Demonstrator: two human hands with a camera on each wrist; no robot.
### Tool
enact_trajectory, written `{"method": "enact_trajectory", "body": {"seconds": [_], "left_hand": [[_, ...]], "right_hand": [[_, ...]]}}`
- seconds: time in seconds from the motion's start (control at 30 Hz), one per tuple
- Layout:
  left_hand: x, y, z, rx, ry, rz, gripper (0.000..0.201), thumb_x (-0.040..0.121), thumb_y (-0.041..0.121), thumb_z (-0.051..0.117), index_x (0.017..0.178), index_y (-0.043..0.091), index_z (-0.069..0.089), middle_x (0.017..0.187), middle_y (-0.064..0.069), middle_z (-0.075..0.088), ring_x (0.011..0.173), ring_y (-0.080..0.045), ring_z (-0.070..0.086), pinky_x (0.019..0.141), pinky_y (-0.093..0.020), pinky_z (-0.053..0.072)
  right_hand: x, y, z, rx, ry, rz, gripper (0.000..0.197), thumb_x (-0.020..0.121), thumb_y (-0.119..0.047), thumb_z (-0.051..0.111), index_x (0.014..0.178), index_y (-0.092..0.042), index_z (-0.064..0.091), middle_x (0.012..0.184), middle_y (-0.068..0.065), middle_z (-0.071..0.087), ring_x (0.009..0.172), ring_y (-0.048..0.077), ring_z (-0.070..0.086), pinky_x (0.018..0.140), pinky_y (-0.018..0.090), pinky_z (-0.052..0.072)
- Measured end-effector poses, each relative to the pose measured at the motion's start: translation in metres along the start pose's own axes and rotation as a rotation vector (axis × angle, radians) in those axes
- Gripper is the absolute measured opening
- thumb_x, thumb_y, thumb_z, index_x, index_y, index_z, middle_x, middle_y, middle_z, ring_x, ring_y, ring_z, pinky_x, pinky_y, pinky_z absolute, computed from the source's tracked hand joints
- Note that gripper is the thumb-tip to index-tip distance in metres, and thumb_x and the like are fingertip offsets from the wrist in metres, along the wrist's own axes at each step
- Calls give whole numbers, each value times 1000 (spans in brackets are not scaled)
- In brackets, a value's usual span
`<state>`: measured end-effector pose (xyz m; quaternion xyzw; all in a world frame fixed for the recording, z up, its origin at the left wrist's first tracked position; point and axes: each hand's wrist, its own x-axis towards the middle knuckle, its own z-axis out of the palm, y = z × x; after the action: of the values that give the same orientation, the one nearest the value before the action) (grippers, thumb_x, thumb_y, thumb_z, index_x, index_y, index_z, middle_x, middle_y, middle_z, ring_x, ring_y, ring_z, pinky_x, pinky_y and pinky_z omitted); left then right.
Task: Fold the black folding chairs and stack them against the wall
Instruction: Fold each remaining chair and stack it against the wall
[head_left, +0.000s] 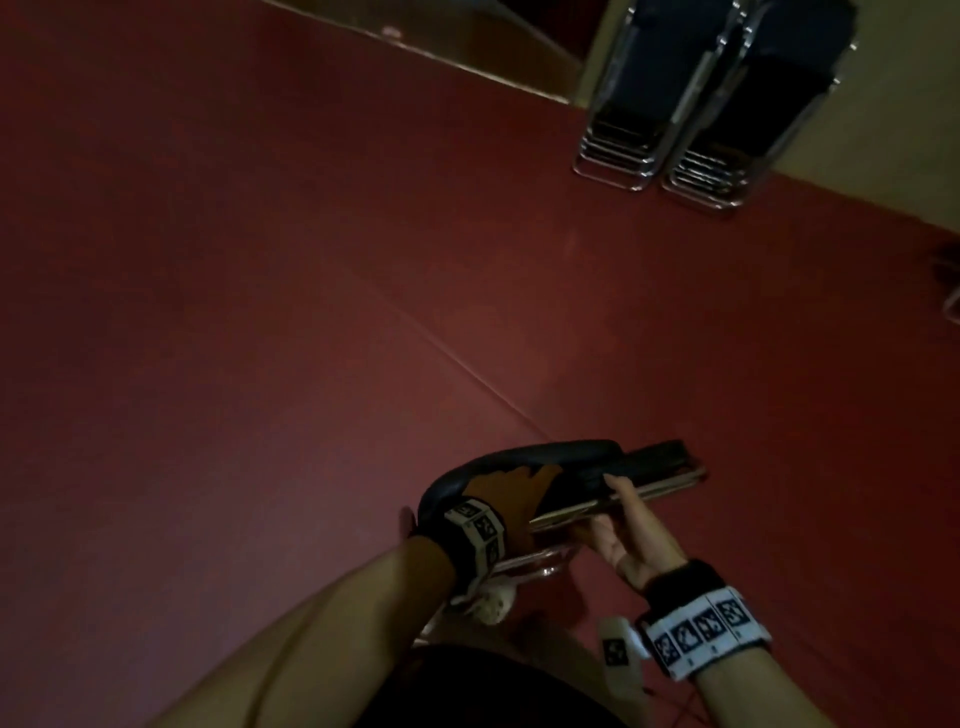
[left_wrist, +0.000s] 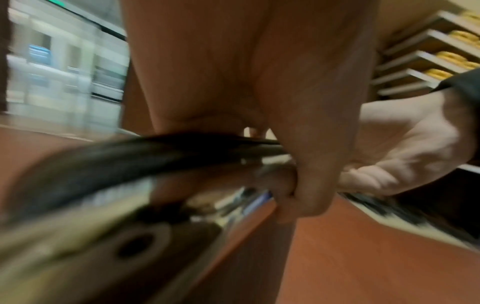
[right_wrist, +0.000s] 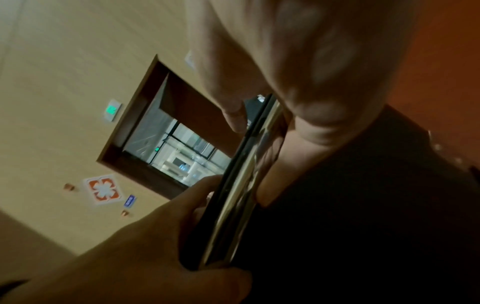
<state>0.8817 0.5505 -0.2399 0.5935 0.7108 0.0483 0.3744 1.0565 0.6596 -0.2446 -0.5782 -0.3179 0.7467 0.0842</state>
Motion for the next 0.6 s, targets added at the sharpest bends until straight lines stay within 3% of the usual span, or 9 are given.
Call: {"method": "enact_trajectory", "body": {"seconds": [0.1,0.17,0.23,0.27,0.33,0.37,0.4,0.5,0.6], "left_hand": [[36,5,4,31,-15,37,94,80,40,77,154,24,21,137,-10,54,118,-34,59,93,-47,53],[46,5,6,41,-31,24,93,79,37,78,153,20,24,136,-10,55,121,-33,58,96,-47,52],[66,9,9,50,-89,23,90,77,33,80,150,16,29,135,-11,55,122,-33,57,98,-45,51],[65,6,12,56,-86,20,91,75,32,82,148,16,30,132,-12,55,119,-33,58,95,-45,52],[90,16,15,93,-176,6,97,74,31,83,150,18,24,127,-13,57,114,-34,61,91,-47,55],[108,27,16,127,-212,0,100,76,31,82,153,18,20,128,-14,57,113,-34,61,91,-47,55],[121,34,14,152,-246,6,102,78,32,80,156,18,16,130,-15,56,115,-34,60,93,-47,54],[155,52,6,205,-258,28,102,80,35,76,158,19,12,136,-12,54,118,-32,60,94,-44,54],[185,66,1,235,-219,35,95,82,35,73,157,19,16,134,-12,54,114,-33,61,90,-44,56]], "right_hand": [[14,0,-21,174,0,11,61,82,-44,78,126,-3,66,88,9,72,48,9,60,73,22,55],[14,-2,-21,172,-8,-6,51,92,-42,67,127,-5,65,114,16,74,85,21,75,94,36,56],[18,-4,-31,161,25,-3,51,93,-40,64,134,-9,61,135,19,63,123,31,62,103,42,52],[17,-2,-29,130,29,1,46,94,-36,65,133,-12,60,143,20,56,132,32,55,108,45,47],[30,-5,-43,25,52,6,45,93,-33,70,132,-19,54,147,18,51,129,21,57,117,45,37],[38,-13,-56,4,82,9,59,86,-43,75,132,-14,55,141,15,56,122,20,61,115,45,40],[46,-19,-66,35,118,31,70,78,-50,80,131,-10,58,134,16,63,118,24,64,109,45,47],[80,-37,-96,137,187,108,60,83,-60,69,113,-8,63,111,17,69,102,32,69,84,44,60],[148,-23,-147,125,272,105,110,47,-84,80,124,-8,62,116,14,70,106,33,70,91,52,58]]}}
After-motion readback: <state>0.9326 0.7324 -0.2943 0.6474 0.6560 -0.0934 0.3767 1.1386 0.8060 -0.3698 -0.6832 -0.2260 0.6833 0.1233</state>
